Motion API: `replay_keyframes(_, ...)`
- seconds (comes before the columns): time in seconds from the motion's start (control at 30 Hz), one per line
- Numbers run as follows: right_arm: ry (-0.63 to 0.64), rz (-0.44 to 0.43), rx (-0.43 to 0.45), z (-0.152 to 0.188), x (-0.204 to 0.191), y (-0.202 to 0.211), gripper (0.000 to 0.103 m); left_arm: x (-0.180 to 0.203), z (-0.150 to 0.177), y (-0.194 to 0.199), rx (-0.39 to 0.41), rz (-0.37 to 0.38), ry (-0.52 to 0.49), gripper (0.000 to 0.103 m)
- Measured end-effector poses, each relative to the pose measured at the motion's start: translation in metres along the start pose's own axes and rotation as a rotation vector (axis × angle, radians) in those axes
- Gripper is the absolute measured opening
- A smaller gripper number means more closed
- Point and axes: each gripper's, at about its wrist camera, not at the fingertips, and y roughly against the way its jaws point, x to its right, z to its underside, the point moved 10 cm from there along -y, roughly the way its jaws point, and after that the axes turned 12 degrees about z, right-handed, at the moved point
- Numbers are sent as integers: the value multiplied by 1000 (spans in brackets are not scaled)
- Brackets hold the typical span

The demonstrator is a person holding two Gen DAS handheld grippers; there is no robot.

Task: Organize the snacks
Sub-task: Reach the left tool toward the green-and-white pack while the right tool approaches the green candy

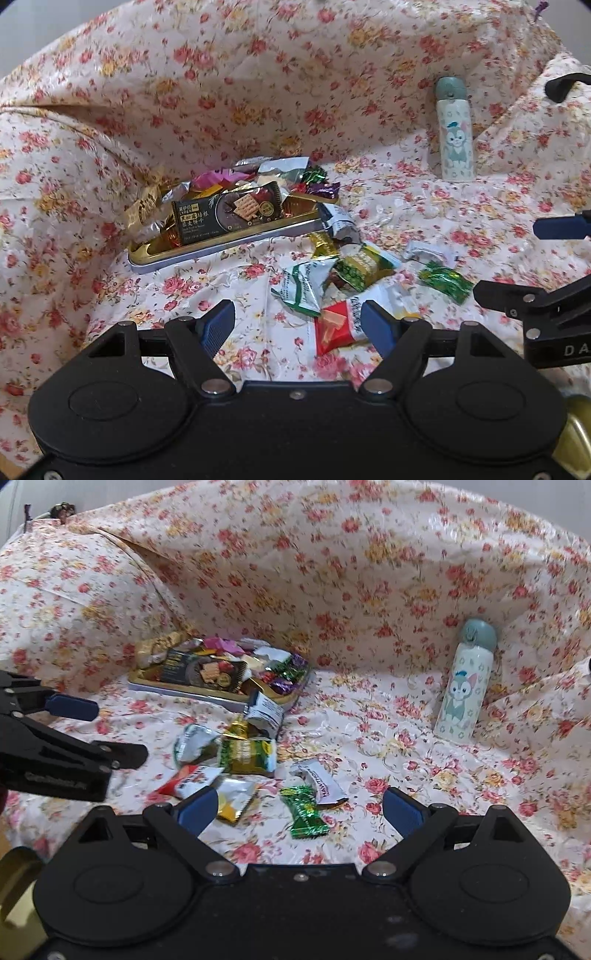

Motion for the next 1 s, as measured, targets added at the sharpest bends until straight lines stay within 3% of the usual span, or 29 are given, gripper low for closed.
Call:
replay_keyframes(0.7, 7, 25, -59, 9, -9, -116, 99, -18, -5, -74, -36, 15, -19, 77)
replay_keyframes(0.83, -50, -11, -84, 10, -4, -126, 99, -24, -6, -85, -45, 25, -3, 77)
replay_keyframes(1.0, -45, 5, -72, 11, -6, -126, 99, -29, -4, -96, -47, 22, -10, 77)
